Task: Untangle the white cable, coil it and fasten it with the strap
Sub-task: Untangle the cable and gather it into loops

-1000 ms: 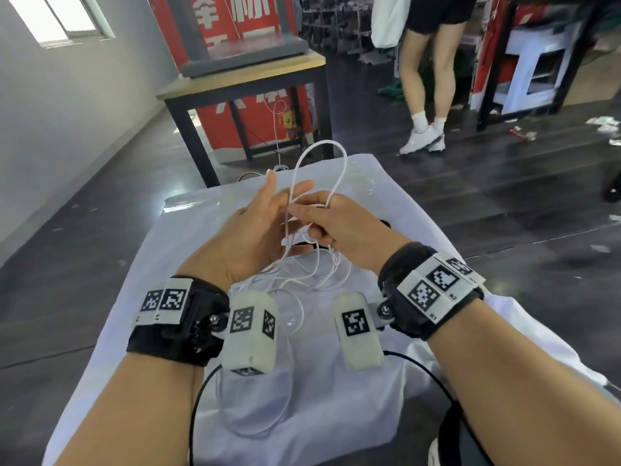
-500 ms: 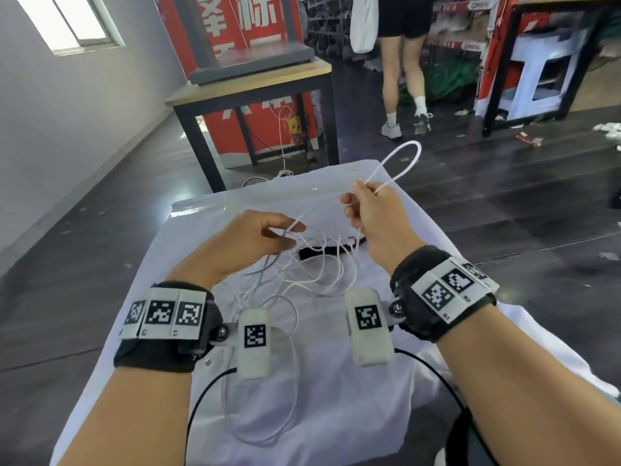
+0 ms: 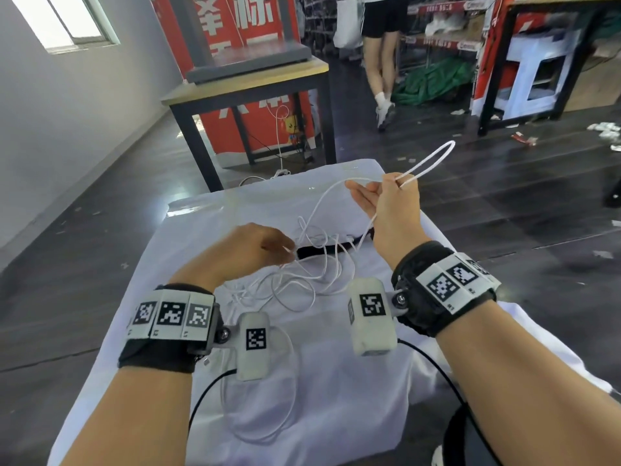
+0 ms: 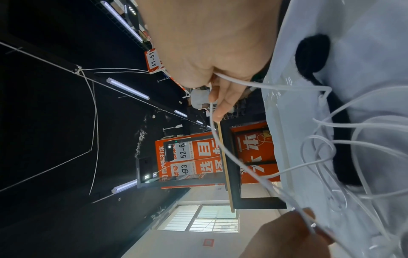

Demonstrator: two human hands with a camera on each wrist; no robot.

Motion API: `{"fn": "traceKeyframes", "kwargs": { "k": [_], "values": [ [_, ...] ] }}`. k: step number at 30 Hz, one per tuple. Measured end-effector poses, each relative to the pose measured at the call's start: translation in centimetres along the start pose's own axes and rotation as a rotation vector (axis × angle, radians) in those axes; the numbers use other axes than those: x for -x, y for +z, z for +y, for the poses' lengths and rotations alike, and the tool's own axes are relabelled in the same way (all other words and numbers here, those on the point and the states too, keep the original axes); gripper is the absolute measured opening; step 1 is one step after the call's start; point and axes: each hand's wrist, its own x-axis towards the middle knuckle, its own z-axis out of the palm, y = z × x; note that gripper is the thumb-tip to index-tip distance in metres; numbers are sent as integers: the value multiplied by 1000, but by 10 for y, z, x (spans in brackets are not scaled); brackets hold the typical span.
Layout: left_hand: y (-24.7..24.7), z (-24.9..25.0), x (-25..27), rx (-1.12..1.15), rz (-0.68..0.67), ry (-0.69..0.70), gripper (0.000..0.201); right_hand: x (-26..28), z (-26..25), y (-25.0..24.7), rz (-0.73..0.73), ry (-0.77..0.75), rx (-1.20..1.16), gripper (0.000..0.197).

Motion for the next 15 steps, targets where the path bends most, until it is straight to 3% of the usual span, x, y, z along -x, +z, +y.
{"fn": "traceKeyframes", "kwargs": {
  "k": [4,8,12,15],
  "values": [
    [-3,-2,2,-135,154,4,18,0,-2,-1,-60,-26,109,18],
    [-8,5,3,-126,339,62,16,3,1,1,-175,-107,357,14],
    [-11,21,8,47,218,150,12,9,6,4,-318,-175,549,19],
    [-10,29,11,67,196,233,10,15,9,6,-531,-150,749,15]
  ]
}}
